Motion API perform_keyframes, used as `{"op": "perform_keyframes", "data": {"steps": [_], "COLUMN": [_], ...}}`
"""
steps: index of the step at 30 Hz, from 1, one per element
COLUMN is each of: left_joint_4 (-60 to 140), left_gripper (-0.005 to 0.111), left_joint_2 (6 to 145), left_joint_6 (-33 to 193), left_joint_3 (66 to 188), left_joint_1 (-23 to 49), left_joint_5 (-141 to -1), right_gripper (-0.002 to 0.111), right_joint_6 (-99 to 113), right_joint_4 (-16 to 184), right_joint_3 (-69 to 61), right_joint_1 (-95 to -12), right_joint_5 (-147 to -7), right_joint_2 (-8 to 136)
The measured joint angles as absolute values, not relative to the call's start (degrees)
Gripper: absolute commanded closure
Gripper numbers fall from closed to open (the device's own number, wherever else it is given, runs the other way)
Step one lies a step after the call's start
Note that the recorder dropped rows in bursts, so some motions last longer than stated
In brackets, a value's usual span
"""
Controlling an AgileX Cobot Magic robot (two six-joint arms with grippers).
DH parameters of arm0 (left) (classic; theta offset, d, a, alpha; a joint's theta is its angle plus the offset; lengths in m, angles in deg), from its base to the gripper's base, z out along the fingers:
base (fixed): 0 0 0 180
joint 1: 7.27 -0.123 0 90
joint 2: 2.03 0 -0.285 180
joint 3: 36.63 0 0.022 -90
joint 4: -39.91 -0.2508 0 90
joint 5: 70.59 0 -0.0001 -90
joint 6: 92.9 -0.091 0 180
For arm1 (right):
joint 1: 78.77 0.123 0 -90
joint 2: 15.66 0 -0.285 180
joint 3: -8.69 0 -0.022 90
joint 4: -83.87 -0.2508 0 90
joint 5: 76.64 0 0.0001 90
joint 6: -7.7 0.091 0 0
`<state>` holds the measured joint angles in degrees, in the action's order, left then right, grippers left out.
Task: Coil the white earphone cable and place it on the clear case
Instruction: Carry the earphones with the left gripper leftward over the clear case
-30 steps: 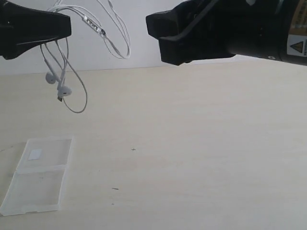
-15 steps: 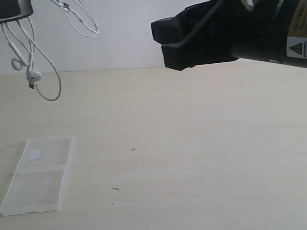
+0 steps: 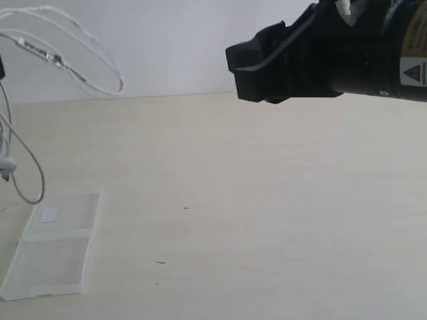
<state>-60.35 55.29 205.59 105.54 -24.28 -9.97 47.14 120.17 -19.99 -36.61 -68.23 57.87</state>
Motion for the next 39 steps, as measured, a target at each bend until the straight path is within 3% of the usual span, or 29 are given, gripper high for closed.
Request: {"op": "perform_keyframes", "data": {"steps": [14, 39], "left_joint_4": [-60.6, -60.8], "left_gripper": [0.107, 0.107], "left_joint_2": [50.4, 50.0], "left_joint_6": [206.8, 193.1], "left_joint_3": [95.1, 89.7], "left_joint_1": [-24.8, -24.9], "left_joint_5": [-10.5, -33.6], "right_gripper": [0.05, 0.05], "right_joint_6": [47.1, 47.1], "right_joint_4": [119.1, 118.4], "right_joint_3": [-20.0, -20.0], "right_joint_1": [-36.6, -36.6], "right_joint_5": [-65.4, -63.0], "right_joint_2": [57.9, 57.9]}}
